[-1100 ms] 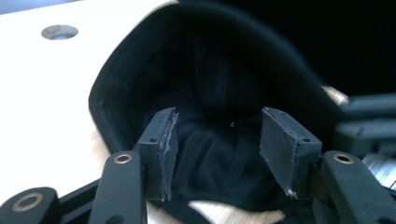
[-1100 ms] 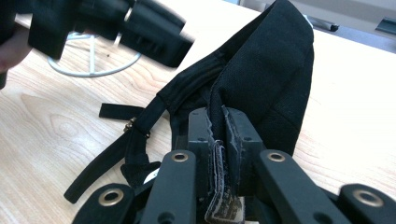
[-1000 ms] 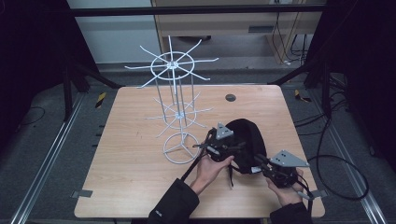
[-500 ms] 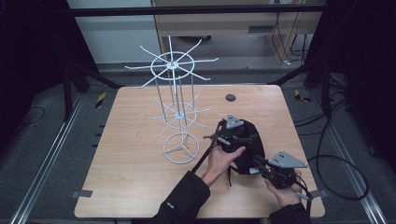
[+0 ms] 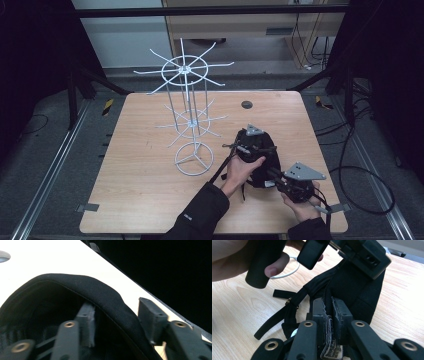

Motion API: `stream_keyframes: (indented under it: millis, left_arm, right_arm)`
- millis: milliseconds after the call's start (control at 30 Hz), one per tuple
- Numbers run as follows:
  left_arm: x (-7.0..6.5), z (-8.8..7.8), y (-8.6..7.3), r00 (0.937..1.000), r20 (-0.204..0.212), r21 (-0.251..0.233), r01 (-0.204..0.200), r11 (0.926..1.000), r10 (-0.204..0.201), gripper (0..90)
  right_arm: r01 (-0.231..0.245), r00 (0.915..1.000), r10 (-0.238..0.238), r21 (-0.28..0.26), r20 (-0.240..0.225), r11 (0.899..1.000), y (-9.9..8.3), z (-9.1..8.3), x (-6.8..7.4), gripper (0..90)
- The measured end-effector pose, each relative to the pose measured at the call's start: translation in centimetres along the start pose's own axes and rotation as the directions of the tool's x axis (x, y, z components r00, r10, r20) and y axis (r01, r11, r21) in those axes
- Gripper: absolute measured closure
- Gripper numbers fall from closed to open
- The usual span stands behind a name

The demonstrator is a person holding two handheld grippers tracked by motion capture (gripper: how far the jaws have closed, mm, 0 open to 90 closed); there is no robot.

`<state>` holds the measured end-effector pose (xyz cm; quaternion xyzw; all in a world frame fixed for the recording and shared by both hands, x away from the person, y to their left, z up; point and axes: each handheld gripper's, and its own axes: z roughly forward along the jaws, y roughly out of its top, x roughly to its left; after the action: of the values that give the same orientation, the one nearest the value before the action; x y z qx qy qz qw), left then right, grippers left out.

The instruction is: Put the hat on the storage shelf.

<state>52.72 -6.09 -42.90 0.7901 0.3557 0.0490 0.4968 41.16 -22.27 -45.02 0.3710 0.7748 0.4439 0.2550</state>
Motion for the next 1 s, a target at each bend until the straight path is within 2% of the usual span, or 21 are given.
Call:
stream_keyframes:
  millis: [167,233,367,433,500,567,633,667,700,733,833,867,900,1000]
  left_arm:
    - [-0.1,-0.2,0.0,0.9999,0.004,0.017,-0.011,0.9998,0.011,68.2]
    - [-0.2,-0.4,0.1,0.9999,0.014,0.013,0.000,0.9999,0.000,72.0]
    - [-0.3,-1.2,0.5,0.9989,0.045,-0.018,0.016,0.9997,-0.015,77.7]
    - [-0.4,-1.7,0.7,0.9986,0.052,-0.032,0.008,0.9995,-0.007,79.3]
    - [-0.5,-2.2,1.0,0.9981,0.062,-0.035,0.002,0.9994,0.000,81.2]
    - [-0.8,-2.8,1.2,0.9981,0.057,-0.047,-0.020,0.9987,0.023,81.9]
    - [-1.2,-3.5,1.4,0.9969,0.056,-0.056,-0.052,0.9971,0.055,82.1]
    - [-1.2,-3.5,1.4,0.9969,0.056,-0.056,-0.052,0.9971,0.055,82.2]
    - [-1.4,-3.9,1.5,0.9954,0.059,-0.063,-0.072,0.9954,0.076,82.2]
    - [-1.6,-4.3,1.7,0.9941,0.062,-0.069,-0.085,0.9940,0.089,82.3]
    - [-2.5,-5.7,2.1,0.9882,0.072,-0.098,-0.128,0.9869,0.135,82.3]
    - [-2.5,-5.7,2.1,0.9882,0.072,-0.098,-0.128,0.9869,0.135,82.4]
    - [-2.8,-6.1,2.1,0.9853,0.069,-0.103,-0.149,0.9835,0.156,82.4]
    - [-3.5,-6.7,2.4,0.9790,0.060,-0.117,-0.187,0.9754,0.195,82.3]
  right_arm:
    - [-0.014,0.9999,0.014,-0.005,-0.007,1.000,0.0,0.0,-0.2,79.3]
    - [-0.023,0.9996,0.022,-0.006,-0.017,1.000,0.1,-0.1,-0.3,76.6]
    - [-0.054,0.9973,0.051,-0.050,-0.052,0.997,0.7,-1.0,-0.5,67.9]
    - [-0.073,0.9952,0.066,-0.089,-0.072,0.993,1.1,-1.6,-0.7,65.9]
    - [-0.084,0.9951,0.076,-0.127,-0.062,0.988,1.4,-2.3,-0.9,65.2]
    - [-0.111,0.9929,0.103,-0.161,-0.059,0.981,1.6,-3.2,-1.4,64.8]
    - [-0.103,0.9947,0.100,-0.182,-0.023,0.978,1.7,-3.9,-1.9,64.2]
    - [-0.103,0.9947,0.100,-0.182,-0.023,0.978,1.7,-3.9,-1.9,64.2]
    - [-0.105,0.9944,0.105,-0.187,-0.011,0.977,1.7,-4.1,-2.2,63.8]
    - [-0.112,0.9927,0.118,-0.190,0.021,0.975,1.4,-4.3,-2.8,62.6]
    - [-0.124,0.9908,0.132,-0.175,0.030,0.977,0.9,-4.1,-3.3,60.2]
    - [-0.126,0.9908,0.133,-0.168,0.028,0.978,0.7,-3.9,-3.4,59.2]
    - [-0.126,0.9908,0.133,-0.168,0.028,0.978,0.7,-3.9,-3.4,59.2]
    - [-0.135,0.9908,0.134,-0.155,-0.016,0.979,0.5,-3.2,-3.2,56.4]
